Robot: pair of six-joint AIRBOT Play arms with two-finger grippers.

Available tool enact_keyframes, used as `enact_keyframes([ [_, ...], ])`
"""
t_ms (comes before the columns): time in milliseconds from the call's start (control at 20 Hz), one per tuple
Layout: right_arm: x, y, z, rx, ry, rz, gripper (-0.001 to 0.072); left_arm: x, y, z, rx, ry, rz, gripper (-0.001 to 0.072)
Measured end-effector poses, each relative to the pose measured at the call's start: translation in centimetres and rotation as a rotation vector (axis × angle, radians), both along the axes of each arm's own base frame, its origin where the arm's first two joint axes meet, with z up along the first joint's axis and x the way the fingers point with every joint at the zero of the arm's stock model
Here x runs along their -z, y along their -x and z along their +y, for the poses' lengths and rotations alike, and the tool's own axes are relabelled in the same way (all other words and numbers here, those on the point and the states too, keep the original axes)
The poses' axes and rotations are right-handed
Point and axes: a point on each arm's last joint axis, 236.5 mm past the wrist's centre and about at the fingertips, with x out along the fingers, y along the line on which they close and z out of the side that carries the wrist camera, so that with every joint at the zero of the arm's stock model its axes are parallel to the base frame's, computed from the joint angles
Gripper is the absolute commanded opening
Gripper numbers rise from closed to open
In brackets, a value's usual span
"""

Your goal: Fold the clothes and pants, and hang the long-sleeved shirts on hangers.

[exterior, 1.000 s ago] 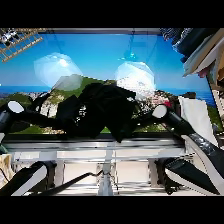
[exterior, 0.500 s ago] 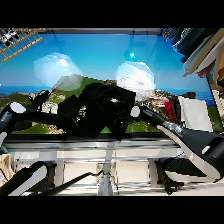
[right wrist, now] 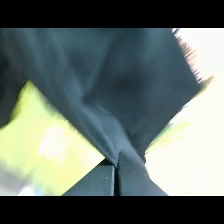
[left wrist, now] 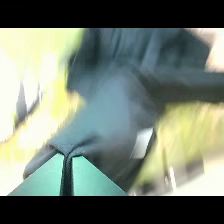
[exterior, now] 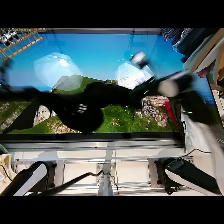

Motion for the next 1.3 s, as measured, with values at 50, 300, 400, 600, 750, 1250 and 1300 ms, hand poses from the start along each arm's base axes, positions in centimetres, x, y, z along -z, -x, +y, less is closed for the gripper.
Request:
enact_keyframes([
  [50,-5.9,-0.2,-0.9,0.021,-0.042,-0.134,0.0017,-5.0,-0.9,0.9,-0.044,0.011,-0.108,0.0007],
  [300,-30.1,7.0,-5.3,0.06,-0.304,-0.704,0.0018,-30.2,2.4,1.1,-0.169,0.093,-0.718,0.0007],
  [400,-35.5,10.6,-6.8,0.051,-0.378,-0.851,0.0018,-36.4,5.8,-0.1,-0.182,0.066,-0.896,0.0006],
  [600,-38.5,11.7,-7.6,0.04,-0.376,-0.949,0.0018,-41.2,9.2,-1.3,-0.201,0.005,-1.055,0.0007],
  [750,-34.9,5.8,-7.4,0.095,-0.238,-0.848,0.0017,-40.6,6.6,0.8,-0.207,0.053,-1.023,0.0006],
  [1250,-5.2,-23.7,-4.1,0.19,-0.059,-0.395,0.0018,-7.7,-21.4,5.0,-0.172,0.146,-0.328,0.0019],
  [1300,-2.3,-25.9,-3.4,0.191,-0.075,-0.399,0.0041,-4.9,-23.0,5.5,-0.199,0.138,-0.303,0.0069],
])
